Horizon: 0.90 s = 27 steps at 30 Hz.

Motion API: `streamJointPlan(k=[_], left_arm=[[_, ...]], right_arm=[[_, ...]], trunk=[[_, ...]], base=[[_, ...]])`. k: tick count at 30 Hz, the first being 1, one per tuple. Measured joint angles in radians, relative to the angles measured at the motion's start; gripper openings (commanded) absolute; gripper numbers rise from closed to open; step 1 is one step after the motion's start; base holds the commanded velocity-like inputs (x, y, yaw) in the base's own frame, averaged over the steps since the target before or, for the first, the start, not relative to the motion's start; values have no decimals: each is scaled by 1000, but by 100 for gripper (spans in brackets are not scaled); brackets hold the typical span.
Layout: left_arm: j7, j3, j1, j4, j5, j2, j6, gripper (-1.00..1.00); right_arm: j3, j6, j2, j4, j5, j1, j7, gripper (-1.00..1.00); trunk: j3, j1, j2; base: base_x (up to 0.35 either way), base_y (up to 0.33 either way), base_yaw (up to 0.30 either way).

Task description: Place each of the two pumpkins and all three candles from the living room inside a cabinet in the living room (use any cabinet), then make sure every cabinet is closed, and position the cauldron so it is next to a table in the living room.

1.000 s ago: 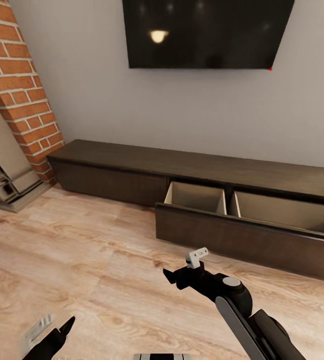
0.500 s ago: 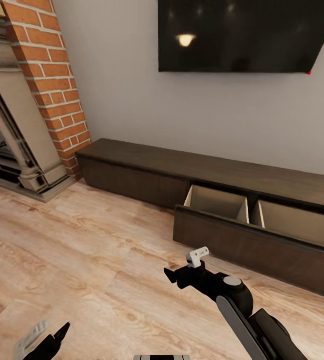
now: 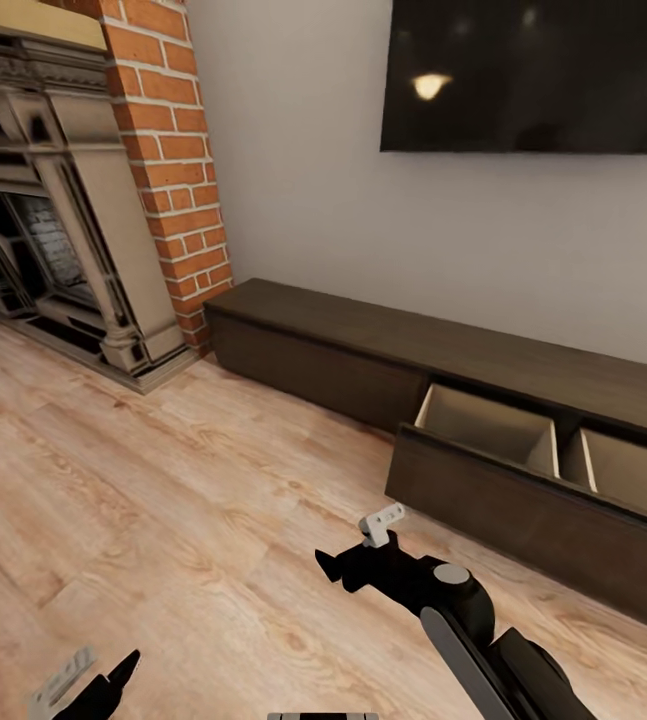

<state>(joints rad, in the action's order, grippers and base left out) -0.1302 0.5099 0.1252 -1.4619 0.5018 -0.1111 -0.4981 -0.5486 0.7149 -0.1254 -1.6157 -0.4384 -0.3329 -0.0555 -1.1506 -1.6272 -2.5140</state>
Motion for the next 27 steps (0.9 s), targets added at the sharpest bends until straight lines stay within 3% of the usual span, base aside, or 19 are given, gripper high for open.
streamJointPlan(k=[7, 9, 10, 11, 27], left_arm=[[0, 5, 0, 0, 4, 1, 0, 100], [0, 18, 0, 1, 12, 1, 0, 100], [-2, 58, 0, 1, 44, 0, 0, 100], [-3, 65, 0, 1, 50, 0, 0, 100], [-1, 72, 0, 2, 53, 0, 0, 100]], right_arm=[[-3, 1, -1, 0, 3, -1, 0, 100], [-2, 1, -6, 0, 3, -1, 1, 100], [3, 2, -10, 0, 3, -1, 3, 100], [6, 1, -11, 0, 2, -2, 4, 100], [3, -7, -9, 0, 2, 1, 3, 100]], trunk=[[6, 0, 0], [6, 0, 0], [6, 0, 0], [6, 0, 0], [6, 0, 0]], base=[[240, 195, 258], [247, 209, 85], [248, 212, 12], [248, 213, 8], [249, 222, 1]])
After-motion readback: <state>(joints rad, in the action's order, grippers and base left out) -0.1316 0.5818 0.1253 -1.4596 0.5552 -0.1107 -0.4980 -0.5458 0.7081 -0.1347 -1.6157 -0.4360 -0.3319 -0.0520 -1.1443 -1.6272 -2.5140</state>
